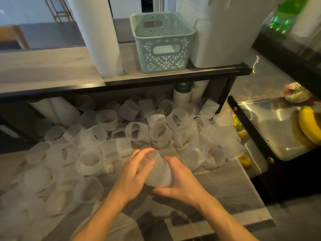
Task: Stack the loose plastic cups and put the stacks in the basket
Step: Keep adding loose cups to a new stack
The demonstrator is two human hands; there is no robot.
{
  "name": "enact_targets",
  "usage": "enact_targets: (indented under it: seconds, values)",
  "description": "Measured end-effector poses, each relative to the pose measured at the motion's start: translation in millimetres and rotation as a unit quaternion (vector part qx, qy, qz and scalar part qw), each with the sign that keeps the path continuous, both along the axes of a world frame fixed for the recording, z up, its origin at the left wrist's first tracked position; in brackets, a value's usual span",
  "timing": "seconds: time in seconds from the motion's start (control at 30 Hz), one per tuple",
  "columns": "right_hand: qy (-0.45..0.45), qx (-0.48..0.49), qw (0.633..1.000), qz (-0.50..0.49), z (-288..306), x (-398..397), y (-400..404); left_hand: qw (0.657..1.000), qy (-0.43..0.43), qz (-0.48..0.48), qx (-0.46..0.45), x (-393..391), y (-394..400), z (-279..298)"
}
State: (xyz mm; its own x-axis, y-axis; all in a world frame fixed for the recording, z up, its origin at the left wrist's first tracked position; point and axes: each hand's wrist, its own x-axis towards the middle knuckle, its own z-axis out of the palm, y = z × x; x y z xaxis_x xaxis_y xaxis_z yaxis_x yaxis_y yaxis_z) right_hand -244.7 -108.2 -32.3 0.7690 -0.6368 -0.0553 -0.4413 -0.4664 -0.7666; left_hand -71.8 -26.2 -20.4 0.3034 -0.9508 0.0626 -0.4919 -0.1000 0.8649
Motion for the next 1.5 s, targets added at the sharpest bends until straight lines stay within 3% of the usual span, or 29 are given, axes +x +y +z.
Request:
enact_targets:
  seconds: [0.23, 0.47, 0.63, 0.73, 0.87, 1.03, 1.23, 1.5]
  values:
    - [-0.027, 0.076, 0.996, -0.035, -10.5, -10.7, 8.5, 0.996, -0.051, 0.041, -0.054, -16.1, -4.7, -1.2]
    - [-0.092, 0.107, 0.984, -0.108, -20.4, -30.4, 6.6, 0.995, 0.038, -0.08, 0.048, -62.1, -5.5, -14.6]
    - [-0.032, 0.12, 0.98, -0.156, -31.5, -68.7, 0.2, 0.989, 0.138, -0.012, 0.059, -81.7, -35.4, -26.2]
    - [-0.005, 0.112, 0.968, -0.223, -35.0, -92.4, -3.4, 0.984, 0.123, 0.09, 0.092, -92.3, -69.4, -47.8]
    - [0.021, 0.078, 0.962, -0.261, -43.8, -121.4, -6.8, 0.972, 0.052, 0.084, 0.211, -101.6, -101.5, -70.4]
    - [0.046, 0.09, 0.951, -0.293, -50.7, -139.9, -11.8, 0.974, 0.106, 0.073, 0.189, -110.3, -110.9, -84.9]
    - [0.024, 0.124, 0.956, -0.266, -56.6, -138.9, -17.8, 0.966, 0.138, 0.13, 0.174, -122.0, -97.4, -91.3]
    - [0.025, 0.131, 0.978, -0.163, -64.1, -125.5, -27.4, 0.966, 0.114, 0.193, 0.132, -91.0, -50.8, -66.2]
